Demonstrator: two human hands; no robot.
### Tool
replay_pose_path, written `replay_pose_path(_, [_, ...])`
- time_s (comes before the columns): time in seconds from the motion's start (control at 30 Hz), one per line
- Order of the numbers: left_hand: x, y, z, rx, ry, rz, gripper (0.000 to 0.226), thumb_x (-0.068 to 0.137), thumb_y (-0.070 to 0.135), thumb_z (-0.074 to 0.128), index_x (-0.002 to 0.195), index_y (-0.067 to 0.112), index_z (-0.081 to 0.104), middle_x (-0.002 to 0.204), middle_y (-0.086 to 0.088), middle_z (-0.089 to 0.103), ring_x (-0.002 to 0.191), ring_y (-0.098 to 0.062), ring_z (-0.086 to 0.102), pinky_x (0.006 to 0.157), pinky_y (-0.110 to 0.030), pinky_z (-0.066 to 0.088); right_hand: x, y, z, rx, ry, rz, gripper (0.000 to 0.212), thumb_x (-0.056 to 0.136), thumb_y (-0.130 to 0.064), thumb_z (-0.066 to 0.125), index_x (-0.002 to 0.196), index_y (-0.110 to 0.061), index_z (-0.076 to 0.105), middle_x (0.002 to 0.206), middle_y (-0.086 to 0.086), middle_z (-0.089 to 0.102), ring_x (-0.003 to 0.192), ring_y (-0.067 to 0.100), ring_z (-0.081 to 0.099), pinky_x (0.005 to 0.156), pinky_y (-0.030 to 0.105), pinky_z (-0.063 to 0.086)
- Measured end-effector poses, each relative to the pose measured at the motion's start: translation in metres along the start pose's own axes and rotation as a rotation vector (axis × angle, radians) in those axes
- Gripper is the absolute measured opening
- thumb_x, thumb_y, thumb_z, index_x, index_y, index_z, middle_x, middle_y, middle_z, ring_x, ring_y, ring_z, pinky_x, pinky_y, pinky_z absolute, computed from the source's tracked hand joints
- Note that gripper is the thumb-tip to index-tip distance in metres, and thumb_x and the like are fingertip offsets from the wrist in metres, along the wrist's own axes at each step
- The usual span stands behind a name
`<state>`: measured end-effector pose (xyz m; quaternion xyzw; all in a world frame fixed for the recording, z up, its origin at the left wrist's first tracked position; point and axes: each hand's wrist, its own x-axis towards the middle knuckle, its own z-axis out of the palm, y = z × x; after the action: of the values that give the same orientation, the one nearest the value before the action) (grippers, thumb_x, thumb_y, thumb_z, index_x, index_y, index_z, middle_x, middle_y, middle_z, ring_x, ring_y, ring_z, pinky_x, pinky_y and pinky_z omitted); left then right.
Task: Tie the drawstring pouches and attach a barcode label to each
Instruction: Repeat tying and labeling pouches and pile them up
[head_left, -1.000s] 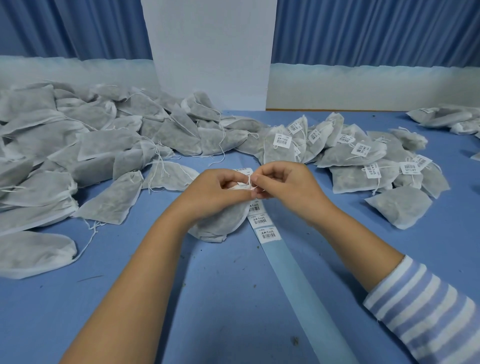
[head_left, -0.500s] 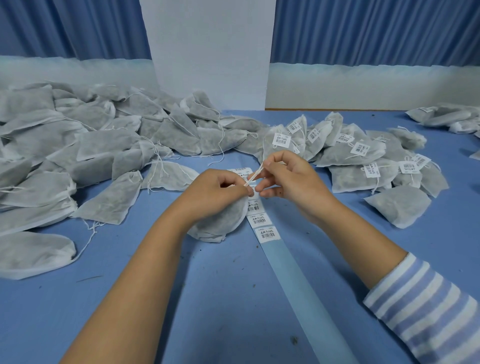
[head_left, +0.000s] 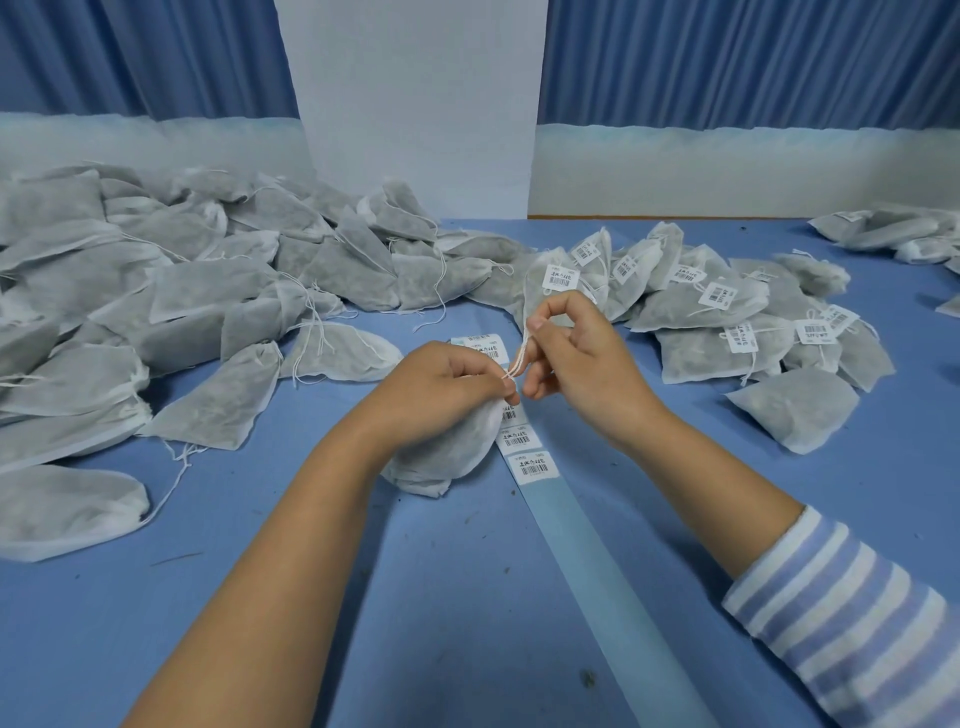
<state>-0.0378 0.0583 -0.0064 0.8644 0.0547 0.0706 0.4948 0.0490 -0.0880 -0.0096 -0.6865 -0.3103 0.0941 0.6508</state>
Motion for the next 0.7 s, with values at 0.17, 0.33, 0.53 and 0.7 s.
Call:
replay_pose_path(0.17, [-0.0008,0.0018,0.0069,-0.018,-0.034,0.025,0.018,0.090,0.021,0.067,0.078,0.024,0.079,0.082,0.014,0.075,0.087,0.000,0.066,0.087,-0.020,0.047,-0.0035,0.0038,0.0049,-0.042,0.039,-0.086,0.010,0.103,-0.009,0.042,0.095,-0.013,0.044,0.061,0.009,0.055,0.044,0.015,0.051,0.048,0.028,0.045])
replay_pose_path(0.33, [-0.0025,0.0051,0.0104,-0.040,-0.061,0.063,0.018,0.091,0.020,0.065,0.083,0.022,0.080,0.089,0.013,0.076,0.099,-0.005,0.067,0.096,-0.022,0.046,-0.0049,0.0059,0.0069,-0.050,0.086,-0.126,0.013,0.103,-0.011,0.045,0.092,-0.018,0.045,0.052,-0.007,0.046,0.040,0.010,0.044,0.043,0.022,0.042])
replay_pose_path(0.53, [-0.0030,0.0041,0.0070,-0.023,-0.011,0.054,0.022,0.093,0.031,0.064,0.078,0.035,0.080,0.089,0.020,0.074,0.093,0.007,0.063,0.078,-0.007,0.041,-0.0041,0.0052,0.0029,-0.160,0.115,-0.166,0.015,0.102,-0.014,0.047,0.090,-0.022,0.047,0.049,-0.013,0.043,0.051,0.013,0.040,0.048,0.024,0.036])
replay_pose_path(0.7, [-0.0024,0.0026,0.0006,-0.026,0.041,0.059,0.025,0.094,0.033,0.062,0.076,0.037,0.079,0.093,0.019,0.074,0.099,0.002,0.063,0.086,-0.015,0.042,-0.0031,0.0013,0.0005,-0.077,0.102,-0.144,0.016,0.102,-0.009,0.046,0.089,-0.017,0.046,0.050,-0.010,0.035,0.048,0.012,0.033,0.045,0.026,0.029])
